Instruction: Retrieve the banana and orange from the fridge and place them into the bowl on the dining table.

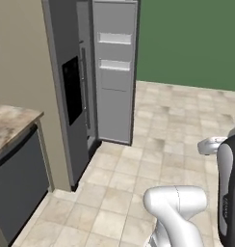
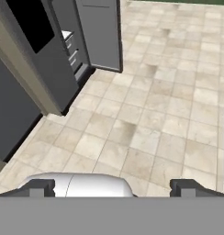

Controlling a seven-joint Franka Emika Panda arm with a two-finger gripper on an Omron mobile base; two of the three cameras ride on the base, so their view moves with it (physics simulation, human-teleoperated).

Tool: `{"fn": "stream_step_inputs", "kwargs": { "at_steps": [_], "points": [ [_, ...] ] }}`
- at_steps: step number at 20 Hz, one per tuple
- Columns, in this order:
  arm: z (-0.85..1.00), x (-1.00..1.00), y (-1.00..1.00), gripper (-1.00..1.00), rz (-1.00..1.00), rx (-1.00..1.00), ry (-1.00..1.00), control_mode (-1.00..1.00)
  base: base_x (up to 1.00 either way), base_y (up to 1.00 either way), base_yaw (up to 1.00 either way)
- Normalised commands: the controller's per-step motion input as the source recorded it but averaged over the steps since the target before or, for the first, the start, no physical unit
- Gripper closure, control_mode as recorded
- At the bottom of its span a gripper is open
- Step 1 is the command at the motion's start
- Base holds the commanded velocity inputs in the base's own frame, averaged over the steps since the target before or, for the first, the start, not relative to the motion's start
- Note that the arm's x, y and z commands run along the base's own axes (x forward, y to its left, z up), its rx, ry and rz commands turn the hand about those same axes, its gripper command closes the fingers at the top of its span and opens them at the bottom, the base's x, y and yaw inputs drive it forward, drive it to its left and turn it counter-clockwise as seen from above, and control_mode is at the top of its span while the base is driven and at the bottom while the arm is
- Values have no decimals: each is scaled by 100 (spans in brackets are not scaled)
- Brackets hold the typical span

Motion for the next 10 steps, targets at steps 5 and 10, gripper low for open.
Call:
{"fn": "stream_step_inputs", "kwargs": {
  "at_steps": [5, 10],
  "points": [
    [0, 0, 0, -100, 0, 0, 0, 100, 34, -1, 9],
    [0, 0, 0, -100, 0, 0, 0, 100, 27, -5, 9]
  ]
}}
